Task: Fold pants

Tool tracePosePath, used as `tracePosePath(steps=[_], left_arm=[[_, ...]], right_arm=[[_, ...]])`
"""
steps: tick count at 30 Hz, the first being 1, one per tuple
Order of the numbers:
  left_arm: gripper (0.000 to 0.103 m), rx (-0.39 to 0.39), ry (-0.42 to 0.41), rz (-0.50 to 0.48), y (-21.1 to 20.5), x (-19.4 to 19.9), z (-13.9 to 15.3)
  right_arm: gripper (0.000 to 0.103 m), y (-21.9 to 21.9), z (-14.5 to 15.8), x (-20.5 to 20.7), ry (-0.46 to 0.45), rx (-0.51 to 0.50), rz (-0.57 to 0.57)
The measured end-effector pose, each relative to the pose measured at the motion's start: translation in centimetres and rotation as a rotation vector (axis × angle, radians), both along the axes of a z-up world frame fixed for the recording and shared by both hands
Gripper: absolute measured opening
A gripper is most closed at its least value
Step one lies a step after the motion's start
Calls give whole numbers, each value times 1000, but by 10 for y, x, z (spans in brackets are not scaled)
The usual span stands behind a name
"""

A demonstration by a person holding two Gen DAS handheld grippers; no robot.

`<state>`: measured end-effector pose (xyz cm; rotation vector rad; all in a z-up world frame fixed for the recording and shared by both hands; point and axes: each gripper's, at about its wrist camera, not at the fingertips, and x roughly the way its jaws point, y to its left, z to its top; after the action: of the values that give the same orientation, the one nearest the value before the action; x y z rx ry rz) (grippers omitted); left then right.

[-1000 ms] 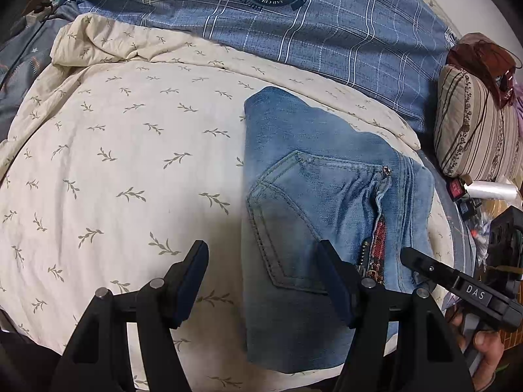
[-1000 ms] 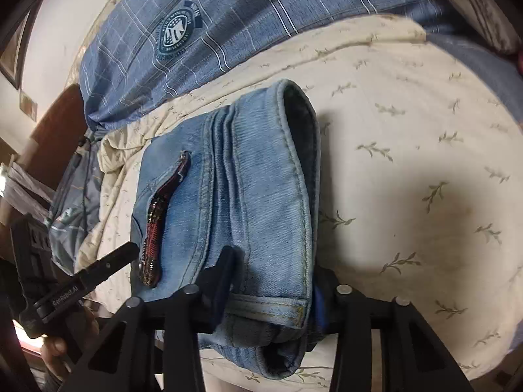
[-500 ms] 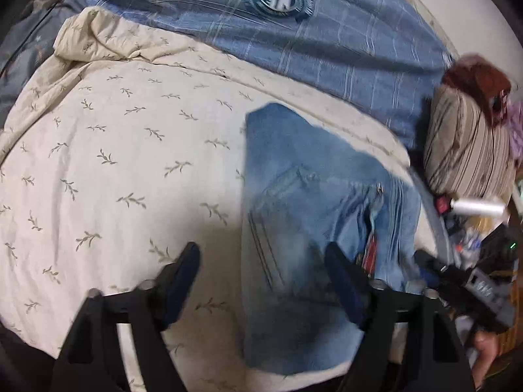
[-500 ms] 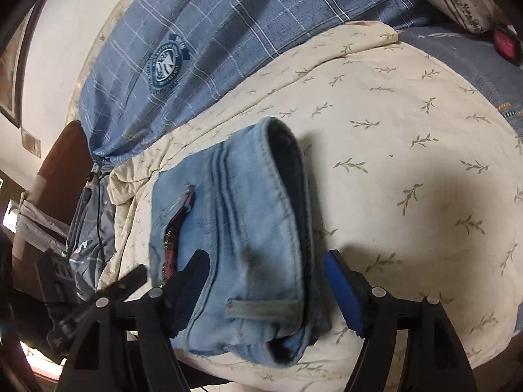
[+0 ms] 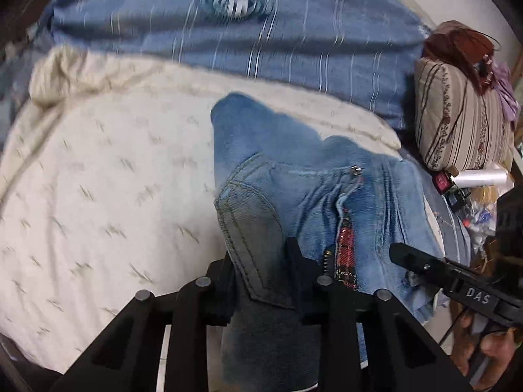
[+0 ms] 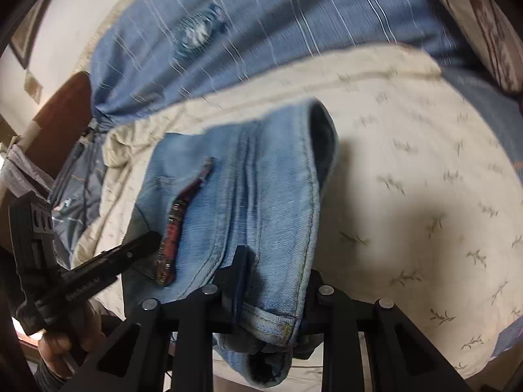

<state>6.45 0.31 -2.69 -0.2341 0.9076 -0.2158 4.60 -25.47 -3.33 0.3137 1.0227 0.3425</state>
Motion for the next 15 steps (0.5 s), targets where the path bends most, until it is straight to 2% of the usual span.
tracePosePath(steps=[5, 8, 12, 15], left_arm=[[28, -4, -92, 46, 34, 11, 31], [28, 11, -111, 83, 51, 30, 36], [30, 16, -83, 121, 75, 50, 19], [31, 46, -21, 146, 83, 62, -14]], right_arm=[[24, 19, 34, 13, -93, 44, 20], [25, 39, 47, 34, -129, 66, 50], [25, 62, 37, 61, -113, 81, 64], [25, 74, 10, 74, -68, 50, 72]])
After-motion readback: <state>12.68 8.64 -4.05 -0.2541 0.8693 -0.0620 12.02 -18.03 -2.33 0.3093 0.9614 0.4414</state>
